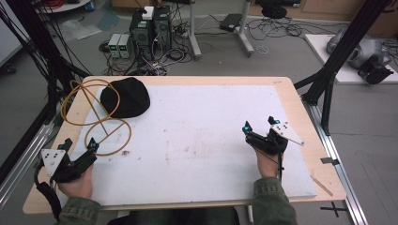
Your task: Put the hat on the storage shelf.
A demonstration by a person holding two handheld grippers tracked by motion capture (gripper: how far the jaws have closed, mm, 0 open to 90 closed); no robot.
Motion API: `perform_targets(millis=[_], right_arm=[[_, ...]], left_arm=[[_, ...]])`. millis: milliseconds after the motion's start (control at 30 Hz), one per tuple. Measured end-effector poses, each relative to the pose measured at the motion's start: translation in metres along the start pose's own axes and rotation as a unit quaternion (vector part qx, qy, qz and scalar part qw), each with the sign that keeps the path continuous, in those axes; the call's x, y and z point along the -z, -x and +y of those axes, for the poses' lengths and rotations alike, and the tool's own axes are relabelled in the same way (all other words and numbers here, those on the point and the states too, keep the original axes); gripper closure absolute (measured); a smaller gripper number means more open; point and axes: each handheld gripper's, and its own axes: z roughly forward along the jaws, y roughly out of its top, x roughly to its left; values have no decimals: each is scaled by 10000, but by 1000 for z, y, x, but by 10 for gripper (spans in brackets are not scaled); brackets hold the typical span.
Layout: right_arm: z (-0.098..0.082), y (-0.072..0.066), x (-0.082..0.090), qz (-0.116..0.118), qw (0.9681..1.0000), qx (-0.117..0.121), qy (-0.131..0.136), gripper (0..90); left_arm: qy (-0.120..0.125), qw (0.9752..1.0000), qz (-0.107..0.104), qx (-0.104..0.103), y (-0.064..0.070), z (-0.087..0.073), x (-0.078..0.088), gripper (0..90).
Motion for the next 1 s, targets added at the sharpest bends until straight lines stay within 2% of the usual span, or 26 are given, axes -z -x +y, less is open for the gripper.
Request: perform_targets(millis=[100,133,300,467,700,767,933,1000], right_arm=[[4,-1,-5,79,10000,55,-9,67],[8,-3,-11,178,9998,106,-27,67],[17,-10,-25,420,9990,92,-143,68],[26,-17,-37,503,9982,227,-234,67],[37,-24,-50,609,9975,282,-219,68],[41,-27,-54,668,9972,296,-161,67],[49,-40,-70,838,9963,159,-116,68],[51,-46,-78,878,9959,203,-110,68]], left_arm=[[11,10000,-15,-27,2,0,0,215],[-18,10000,-41,-43,2,-1,1,216],[-15,10000,-85,-18,3,-1,1,215],[-2,10000,-64,29,1,0,2,215],[-13,10000,-54,38,2,-1,0,215],[-6,10000,-52,49,1,-1,-1,215],[2,10000,-68,65,2,-1,-2,215],[16,10000,-65,58,2,0,-3,215]])
